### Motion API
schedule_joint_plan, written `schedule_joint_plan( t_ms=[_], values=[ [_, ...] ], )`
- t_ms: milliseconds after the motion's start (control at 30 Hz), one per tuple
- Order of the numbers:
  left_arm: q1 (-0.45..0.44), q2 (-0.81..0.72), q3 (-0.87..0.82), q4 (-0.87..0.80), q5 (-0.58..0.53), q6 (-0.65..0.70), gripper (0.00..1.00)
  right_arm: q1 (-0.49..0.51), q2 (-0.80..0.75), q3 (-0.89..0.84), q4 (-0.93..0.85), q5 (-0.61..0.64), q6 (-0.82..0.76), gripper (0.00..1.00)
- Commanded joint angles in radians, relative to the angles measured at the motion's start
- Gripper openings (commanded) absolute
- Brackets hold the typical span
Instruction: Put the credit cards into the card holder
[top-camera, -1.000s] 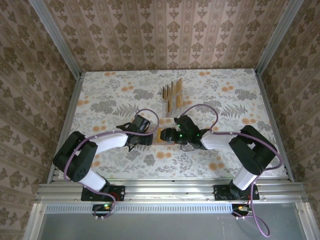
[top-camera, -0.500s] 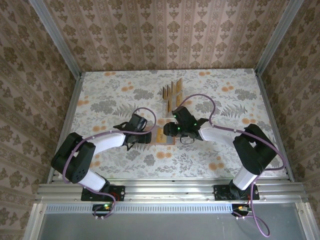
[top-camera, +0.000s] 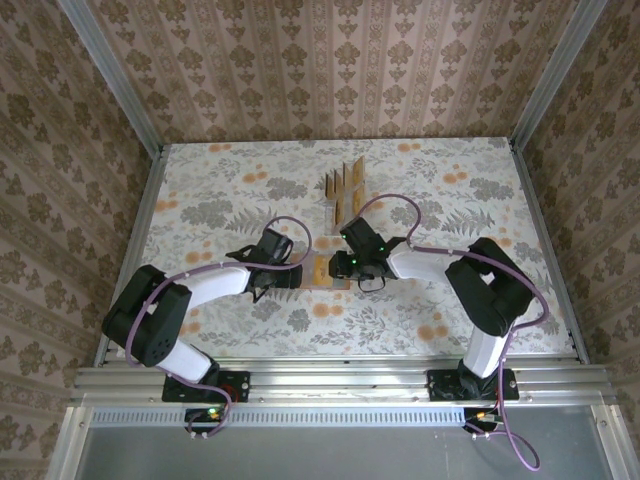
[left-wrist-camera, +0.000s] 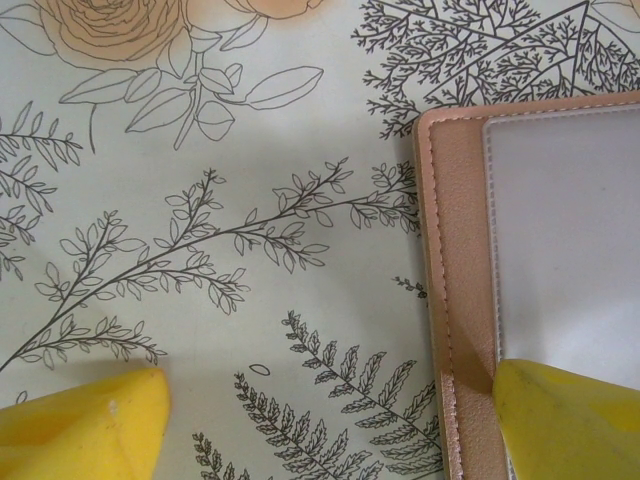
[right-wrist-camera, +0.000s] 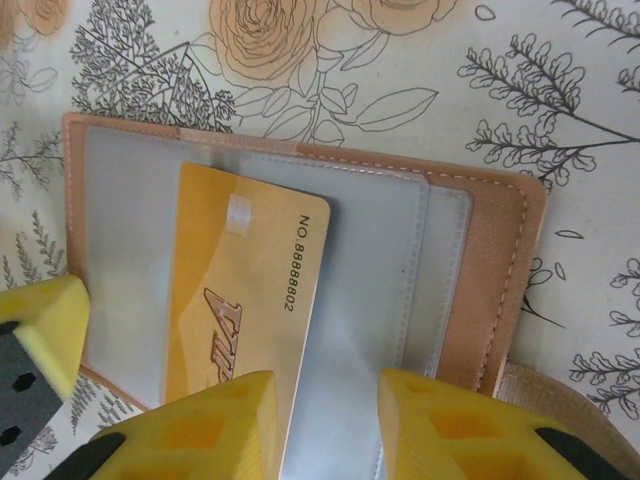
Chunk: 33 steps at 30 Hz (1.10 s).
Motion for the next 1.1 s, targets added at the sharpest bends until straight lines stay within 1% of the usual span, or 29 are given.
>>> schedule_joint_plan(
  t_ms=[0,133,367,433,667,800,1067],
  values=[
    [0.011,0.002,-0.014,0.013,0.016,0.008,0.85,0.003,0.024,0.034,0.019,-0.025,0.004,0.32],
    [0.011,0.007,-0.016,0.015,0.018,0.005,0.85,0.005,0.042,0.042,0.032,-0.039,0.010,0.28],
    [0.011,0.013,-0.017,0.018,0.020,0.005,0.85,0.011,0.060,0.048,0.050,-0.047,0.019,0.26],
    [0.011,0.016,-0.017,0.019,0.022,0.005,0.85,0.012,0.063,0.053,0.050,-0.051,0.019,0.24],
    [0.011,0.021,-0.016,0.023,0.025,0.003,0.85,0.019,0.075,0.070,0.053,-0.063,0.025,0.23],
    [0.011,0.019,-0.017,0.023,0.028,0.001,0.85,0.024,0.083,0.082,0.048,-0.066,0.024,0.19],
    [0.009,0.018,-0.019,0.022,0.030,-0.001,0.85,0.032,0.097,0.098,0.048,-0.067,0.030,0.18]
  ],
)
